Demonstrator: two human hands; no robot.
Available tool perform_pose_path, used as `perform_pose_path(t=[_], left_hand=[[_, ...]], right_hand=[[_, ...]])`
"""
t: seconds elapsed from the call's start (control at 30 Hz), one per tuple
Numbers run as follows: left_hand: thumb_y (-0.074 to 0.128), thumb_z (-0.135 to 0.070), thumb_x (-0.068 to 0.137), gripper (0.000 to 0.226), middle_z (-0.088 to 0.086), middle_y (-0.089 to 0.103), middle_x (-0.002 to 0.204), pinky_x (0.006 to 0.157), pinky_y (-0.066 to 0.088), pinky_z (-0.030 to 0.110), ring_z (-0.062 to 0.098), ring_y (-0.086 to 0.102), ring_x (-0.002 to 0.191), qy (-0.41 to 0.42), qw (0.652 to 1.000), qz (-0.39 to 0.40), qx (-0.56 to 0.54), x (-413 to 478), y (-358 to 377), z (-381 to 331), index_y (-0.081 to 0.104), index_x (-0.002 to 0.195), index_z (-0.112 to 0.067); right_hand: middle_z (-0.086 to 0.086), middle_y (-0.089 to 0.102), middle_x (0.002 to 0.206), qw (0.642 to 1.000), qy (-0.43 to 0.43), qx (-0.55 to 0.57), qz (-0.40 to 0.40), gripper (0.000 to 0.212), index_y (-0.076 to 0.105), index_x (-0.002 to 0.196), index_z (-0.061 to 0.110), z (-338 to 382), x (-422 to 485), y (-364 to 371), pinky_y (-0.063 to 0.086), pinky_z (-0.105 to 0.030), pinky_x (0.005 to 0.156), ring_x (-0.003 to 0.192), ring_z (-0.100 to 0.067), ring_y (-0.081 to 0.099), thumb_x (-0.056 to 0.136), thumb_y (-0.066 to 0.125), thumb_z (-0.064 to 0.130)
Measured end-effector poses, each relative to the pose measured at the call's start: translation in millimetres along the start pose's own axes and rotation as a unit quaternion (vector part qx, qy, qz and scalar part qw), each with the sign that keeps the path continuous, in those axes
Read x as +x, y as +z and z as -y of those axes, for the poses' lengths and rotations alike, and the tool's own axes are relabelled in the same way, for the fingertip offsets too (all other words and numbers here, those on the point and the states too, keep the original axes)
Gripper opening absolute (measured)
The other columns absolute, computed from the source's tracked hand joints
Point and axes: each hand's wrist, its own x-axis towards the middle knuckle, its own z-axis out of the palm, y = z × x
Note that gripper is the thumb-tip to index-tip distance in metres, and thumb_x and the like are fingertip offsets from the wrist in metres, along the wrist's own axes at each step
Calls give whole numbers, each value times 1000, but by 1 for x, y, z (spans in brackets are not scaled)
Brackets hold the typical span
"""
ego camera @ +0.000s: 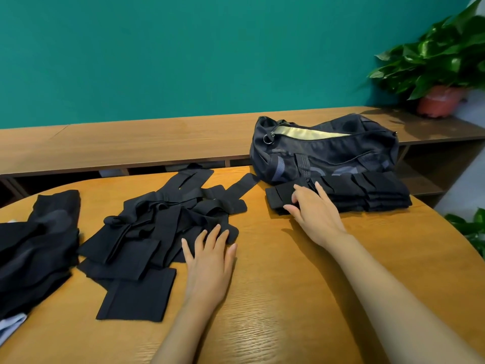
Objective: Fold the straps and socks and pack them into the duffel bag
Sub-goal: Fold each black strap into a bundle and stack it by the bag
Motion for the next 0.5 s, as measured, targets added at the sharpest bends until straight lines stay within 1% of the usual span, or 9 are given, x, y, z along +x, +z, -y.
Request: perform_pose_path(t=[0.03, 0.07, 0.1, 0.13, 0.17, 0.23, 0.37, 0.43, 0.5], left_hand=[[2, -62, 92, 74, -10, 30, 156, 116, -11, 50, 16, 16, 146, -2, 1000, 3, -1, 0, -1, 0, 39, 146, -29], [7, -60, 94, 68, -11, 29, 156, 117, -12, 50, 16, 16, 146, -6, 1000, 8, -1, 1, -1, -1, 39, 146, -29], [10, -56, 94, 65, -11, 28, 156, 117, -12, 50, 15, 15, 146, -9, 1000, 13, 0, 1, -2, -1, 38, 146, -30], [11, -55, 94, 64, -11, 28, 156, 117, -12, 50, 15, 14, 146, -11, 1000, 16, 0, 0, -3, -2, 38, 147, -30], [11, -54, 93, 64, -12, 27, 156, 117, -12, 50, 15, 14, 146, -13, 1000, 17, -2, 0, -5, -2, 38, 146, -30], [11, -54, 93, 64, -12, 28, 156, 118, -10, 50, 14, 14, 146, -14, 1000, 17, -4, 0, -6, -3, 38, 146, -31], [16, -52, 97, 58, -12, 26, 156, 118, -11, 50, 14, 13, 146, -16, 1000, 21, 2, 0, -6, -4, 37, 147, -31], [20, -50, 99, 54, -12, 26, 156, 117, -11, 50, 14, 13, 146, -15, 1000, 19, -2, -1, -5, -3, 37, 147, -30], [23, -49, 100, 52, -11, 27, 156, 118, -11, 51, 15, 14, 146, -13, 1000, 16, -10, -1, -6, -3, 38, 146, -30]], right_hand=[[-7, 50, 143, 1000, -1, -4, 4, 39, 53, 121, 18, 2, 5, 1, 5, -34, 122, 137, -16, 40, 99, 41, 48], [-8, 39, 152, 999, 0, -19, 28, 47, 47, 135, 19, 3, 9, 4, 5, -36, 122, 143, -20, 30, 100, 37, 49], [-9, 28, 158, 998, 3, -37, 60, 55, 37, 146, 21, 3, 14, 7, 5, -38, 122, 147, -23, 21, 101, 31, 52], [-9, 22, 160, 994, 7, -50, 92, 60, 28, 152, 24, 3, 17, 11, 4, -39, 123, 148, -25, 16, 100, 25, 55], [-10, 20, 161, 991, 13, -58, 120, 63, 21, 154, 26, 2, 19, 14, 4, -40, 123, 148, -27, 16, 100, 20, 57], [-12, 24, 159, 987, 17, -65, 148, 64, 18, 155, 28, 1, 17, 21, 5, -41, 122, 147, -26, 21, 99, 18, 59], [-11, 35, 154, 988, 1, -78, 130, 60, 25, 152, 27, 6, 10, 21, 6, -41, 122, 143, -23, 31, 100, 23, 56], [-9, 40, 152, 988, -14, -98, 115, 53, 29, 151, 26, 8, 10, 17, 6, -41, 122, 138, -22, 39, 103, 28, 49], [-8, 44, 150, 990, -28, -98, 96, 47, 33, 150, 24, 8, 12, 12, 5, -41, 122, 135, -23, 43, 105, 30, 39]])
